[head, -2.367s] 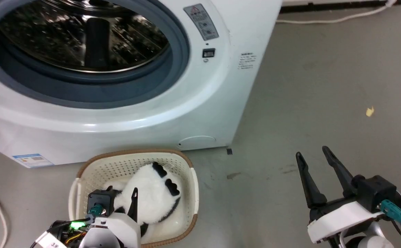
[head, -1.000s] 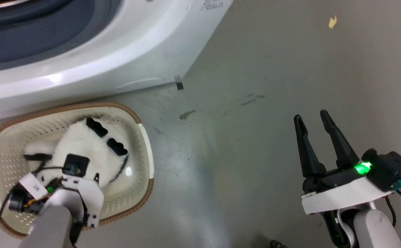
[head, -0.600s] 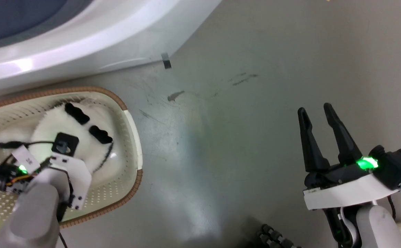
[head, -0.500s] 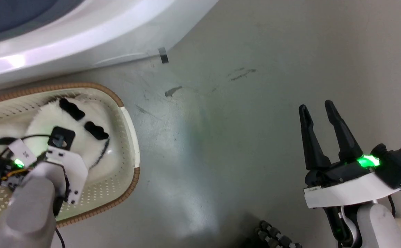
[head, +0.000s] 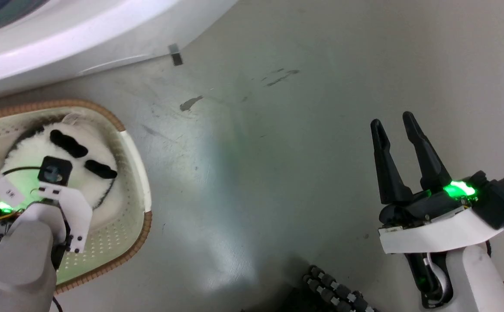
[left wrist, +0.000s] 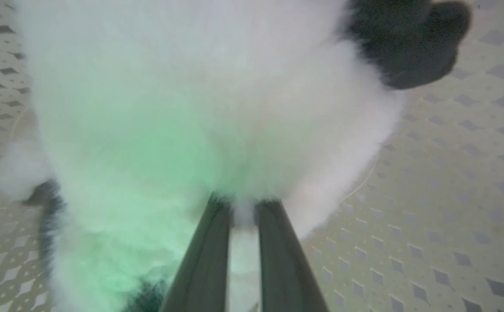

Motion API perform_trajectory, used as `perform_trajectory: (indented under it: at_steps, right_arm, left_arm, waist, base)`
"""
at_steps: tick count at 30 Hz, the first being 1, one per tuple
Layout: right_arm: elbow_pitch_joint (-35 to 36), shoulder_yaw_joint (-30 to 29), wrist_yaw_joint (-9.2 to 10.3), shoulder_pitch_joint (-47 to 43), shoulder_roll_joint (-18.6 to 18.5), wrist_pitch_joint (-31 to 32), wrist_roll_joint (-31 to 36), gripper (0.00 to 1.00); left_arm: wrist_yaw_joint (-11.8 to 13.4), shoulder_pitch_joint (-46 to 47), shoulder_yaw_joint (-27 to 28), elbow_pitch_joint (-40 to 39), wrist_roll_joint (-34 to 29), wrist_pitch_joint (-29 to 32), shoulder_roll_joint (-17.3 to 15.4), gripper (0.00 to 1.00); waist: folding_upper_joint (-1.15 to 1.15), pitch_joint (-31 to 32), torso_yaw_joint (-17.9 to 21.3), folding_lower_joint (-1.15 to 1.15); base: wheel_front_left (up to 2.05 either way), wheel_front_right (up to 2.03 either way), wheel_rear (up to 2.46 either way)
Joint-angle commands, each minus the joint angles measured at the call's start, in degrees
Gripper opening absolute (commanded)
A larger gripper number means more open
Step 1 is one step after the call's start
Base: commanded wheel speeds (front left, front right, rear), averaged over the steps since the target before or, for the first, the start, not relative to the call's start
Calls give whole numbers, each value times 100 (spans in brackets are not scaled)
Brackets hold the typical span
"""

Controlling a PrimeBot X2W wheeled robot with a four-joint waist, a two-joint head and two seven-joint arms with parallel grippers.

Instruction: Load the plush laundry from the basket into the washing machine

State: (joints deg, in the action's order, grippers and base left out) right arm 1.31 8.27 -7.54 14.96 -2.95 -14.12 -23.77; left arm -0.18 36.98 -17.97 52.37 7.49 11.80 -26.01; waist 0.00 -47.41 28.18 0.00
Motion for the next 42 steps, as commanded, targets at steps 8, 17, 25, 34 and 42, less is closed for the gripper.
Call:
perform_trajectory:
  at_steps: [8, 17, 25, 34, 42]
  right_arm:
    - [-123, -279, 5, -65, 7, -88, 396, 100]
    - [-140, -626, 5, -826, 7, -88, 1191, 100]
    - [-149, -809, 5, -1449, 7, -88, 1503, 100]
    - [-133, -708, 5, -1687, 7, -88, 1603, 100]
    - [-86, -615, 5, -1655, 7, -88, 1577, 100]
  left_arm:
    - [-33, -319, -67, 459, 324, -1174, 447, 0]
    - [-180, -937, -212, 776, 513, -2462, 1242, 0]
    - [-54, -1775, -204, -276, 491, -2676, 1516, 0]
    - [231, -2915, 310, -2887, 392, -2679, 1452, 0]
    - [299, -3085, 686, -4343, 302, -2680, 1358, 0]
  waist:
    - [0, 1074, -404, 0]
    - [0, 2772, -1343, 0]
    - [0, 3810, -1965, 0]
    - [0, 4217, -2192, 0]
    - [0, 4027, -2054, 0]
  base:
    - [0, 0, 0]
    - [0, 0, 0]
    - [0, 0, 0]
    - [0, 0, 0]
    - [0, 0, 0]
